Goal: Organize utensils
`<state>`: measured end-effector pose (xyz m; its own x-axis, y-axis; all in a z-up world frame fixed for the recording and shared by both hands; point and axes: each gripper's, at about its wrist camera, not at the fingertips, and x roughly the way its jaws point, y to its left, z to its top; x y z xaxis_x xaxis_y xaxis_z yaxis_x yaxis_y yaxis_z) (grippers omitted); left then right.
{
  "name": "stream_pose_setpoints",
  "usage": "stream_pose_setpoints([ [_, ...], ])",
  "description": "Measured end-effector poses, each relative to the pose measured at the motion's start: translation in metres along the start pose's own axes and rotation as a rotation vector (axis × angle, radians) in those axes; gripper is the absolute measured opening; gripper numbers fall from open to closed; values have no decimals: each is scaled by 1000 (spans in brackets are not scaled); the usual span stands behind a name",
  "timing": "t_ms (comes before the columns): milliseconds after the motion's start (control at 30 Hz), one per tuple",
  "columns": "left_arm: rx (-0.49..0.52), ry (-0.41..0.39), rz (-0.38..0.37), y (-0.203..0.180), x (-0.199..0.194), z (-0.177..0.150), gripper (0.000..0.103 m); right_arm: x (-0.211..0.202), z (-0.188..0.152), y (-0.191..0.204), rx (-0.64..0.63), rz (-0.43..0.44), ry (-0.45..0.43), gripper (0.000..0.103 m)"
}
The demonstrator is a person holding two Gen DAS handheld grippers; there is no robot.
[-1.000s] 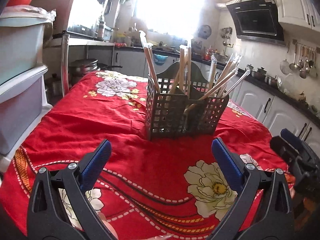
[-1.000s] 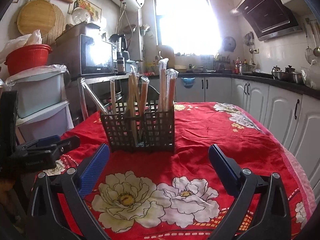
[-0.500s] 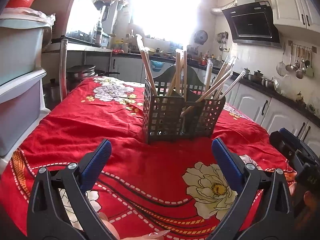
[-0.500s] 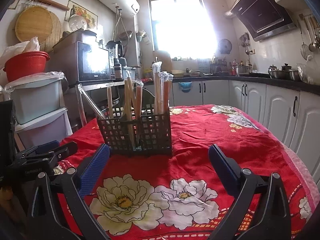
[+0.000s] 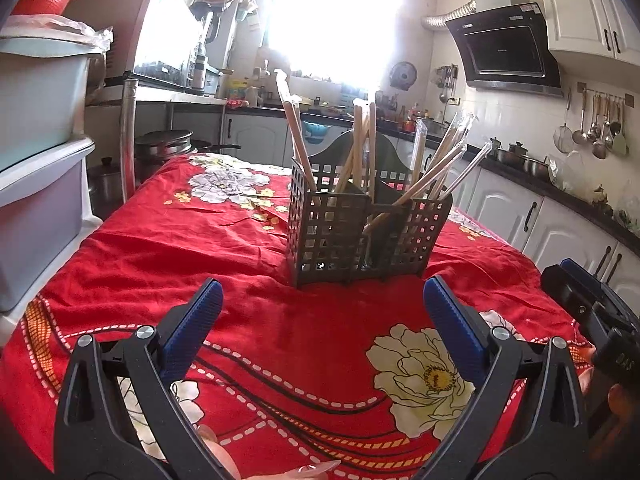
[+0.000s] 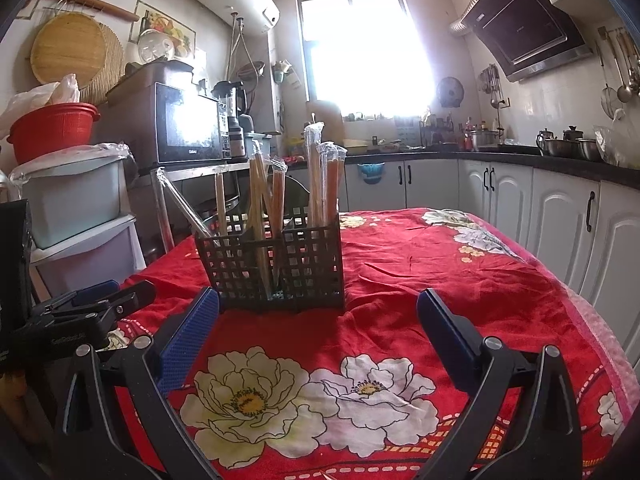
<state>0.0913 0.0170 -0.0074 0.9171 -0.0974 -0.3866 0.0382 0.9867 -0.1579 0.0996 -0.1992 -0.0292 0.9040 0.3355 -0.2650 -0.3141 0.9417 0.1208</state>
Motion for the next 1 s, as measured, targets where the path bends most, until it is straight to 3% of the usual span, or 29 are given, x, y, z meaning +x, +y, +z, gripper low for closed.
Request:
stream_pose_setpoints([
  [1000, 1, -6, 0, 0, -2, 1, 93, 2, -1, 2, -8, 3, 4, 97],
])
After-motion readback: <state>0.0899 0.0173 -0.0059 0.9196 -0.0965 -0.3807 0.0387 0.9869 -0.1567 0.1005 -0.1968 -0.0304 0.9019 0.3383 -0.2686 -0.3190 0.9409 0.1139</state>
